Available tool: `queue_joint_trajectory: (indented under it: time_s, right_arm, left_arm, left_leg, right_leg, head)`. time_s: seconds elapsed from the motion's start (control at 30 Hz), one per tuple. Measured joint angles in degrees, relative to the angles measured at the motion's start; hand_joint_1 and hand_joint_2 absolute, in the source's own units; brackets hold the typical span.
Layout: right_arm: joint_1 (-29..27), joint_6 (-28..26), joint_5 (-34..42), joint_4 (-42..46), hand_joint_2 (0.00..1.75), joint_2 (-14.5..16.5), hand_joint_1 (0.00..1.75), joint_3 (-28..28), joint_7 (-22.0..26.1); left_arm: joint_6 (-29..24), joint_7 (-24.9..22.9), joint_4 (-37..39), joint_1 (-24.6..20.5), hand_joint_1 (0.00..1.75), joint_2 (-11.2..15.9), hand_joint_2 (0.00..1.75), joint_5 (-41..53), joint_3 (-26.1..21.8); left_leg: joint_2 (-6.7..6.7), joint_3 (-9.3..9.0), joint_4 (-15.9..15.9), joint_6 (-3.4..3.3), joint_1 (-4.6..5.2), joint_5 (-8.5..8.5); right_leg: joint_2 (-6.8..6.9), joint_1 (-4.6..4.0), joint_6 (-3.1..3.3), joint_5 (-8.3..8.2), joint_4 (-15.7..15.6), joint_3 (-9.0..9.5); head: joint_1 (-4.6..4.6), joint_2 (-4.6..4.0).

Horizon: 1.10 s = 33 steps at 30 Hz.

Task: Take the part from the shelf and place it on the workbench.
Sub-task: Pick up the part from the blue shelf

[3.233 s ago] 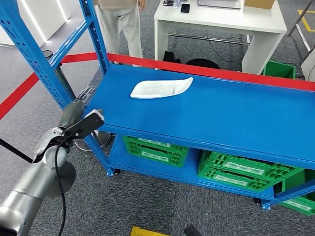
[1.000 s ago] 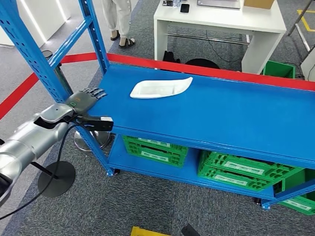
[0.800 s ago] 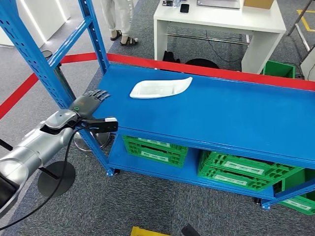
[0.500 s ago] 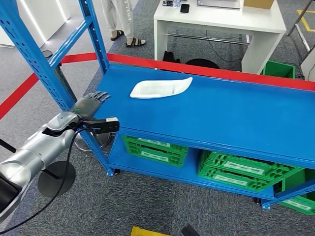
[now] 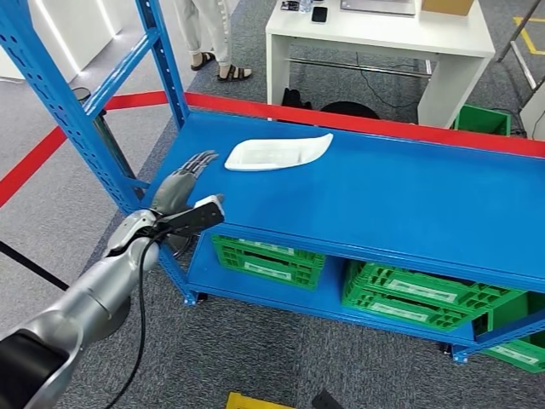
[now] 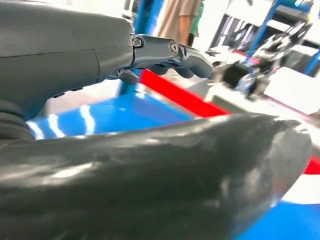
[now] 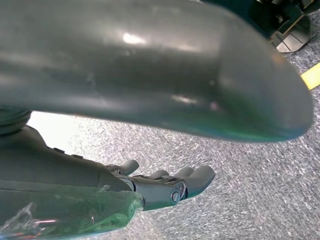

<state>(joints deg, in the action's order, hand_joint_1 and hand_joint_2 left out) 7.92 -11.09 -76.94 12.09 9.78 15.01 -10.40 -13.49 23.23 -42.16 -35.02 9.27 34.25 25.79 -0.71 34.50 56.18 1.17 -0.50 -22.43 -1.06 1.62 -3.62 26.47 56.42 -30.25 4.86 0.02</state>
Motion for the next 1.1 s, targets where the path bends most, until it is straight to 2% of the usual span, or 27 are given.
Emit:
queue_joint_trajectory:
  time_s: [0.13, 0.3, 0.57, 0.8, 0.93, 1.1]
  right_arm:
    - [-0.06, 0.05, -0.07, 0.00, 0.00, 0.01, 0.00, -0.32, 0.07]
    - [-0.04, 0.10, -0.04, 0.00, 0.00, 0.01, 0.00, -0.88, 0.09]
    - [-0.20, -0.04, 0.30, 0.00, 0.00, 0.10, 0.00, -1.26, -0.21]
    - [-0.28, -0.60, 0.97, 0.00, 0.00, 0.10, 0.00, -1.26, -0.25]
    - [-0.58, -1.64, 1.71, 0.00, 0.00, 0.10, 0.00, -1.26, -0.31]
    - [-1.42, -3.12, 2.85, 0.00, 0.00, 0.10, 0.00, -1.24, -0.42]
  left_arm:
    - [0.41, 2.43, -7.86, 4.24, 0.00, -2.86, 0.00, -3.54, -2.72]
    - [0.76, 3.60, -16.05, 8.39, 0.00, -5.61, 0.00, -7.19, -3.19]
    - [-1.55, 8.49, -28.72, 15.01, 0.00, -10.25, 0.00, -17.08, -4.19]
    - [-3.40, 11.73, -36.77, 18.98, 0.00, -12.51, 0.00, -21.70, -3.96]
    - [-4.26, 13.68, -43.48, 22.54, 0.00, -13.57, 0.00, -27.03, -2.87]
    - [-4.20, 16.11, -52.95, 28.49, 0.00, -13.64, 0.00, -31.56, -0.87]
  left_leg:
    - [-0.01, 0.00, 0.00, -0.02, 0.04, -0.02]
    - [-0.02, 0.01, 0.00, -0.04, 0.04, -0.02]
    - [-0.02, 0.01, 0.00, -0.06, 0.04, -0.04]
    - [-0.02, 0.01, 0.00, -0.06, 0.04, -0.04]
    - [-0.02, 0.02, 0.00, -0.07, 0.04, -0.05]
    - [-0.02, 0.03, 0.00, -0.11, 0.05, -0.11]
  right_leg:
    - [0.05, 0.00, -0.01, 0.01, -0.01, 0.01]
    - [0.05, 0.00, -0.01, 0.01, -0.01, 0.03]
    - [0.06, 0.00, -0.01, 0.01, -0.03, 0.03]
    - [0.06, 0.00, -0.01, 0.01, -0.03, 0.03]
    - [0.06, 0.00, -0.02, 0.02, -0.04, 0.03]
    - [0.09, 0.01, -0.05, 0.06, -0.06, 0.03]
  head:
    - [-0.01, 0.00]
    - [-0.01, 0.01]
    - [-0.01, 0.01]
    - [-0.01, -0.01]
    - [-0.02, 0.01]
    - [-0.01, 0.00]
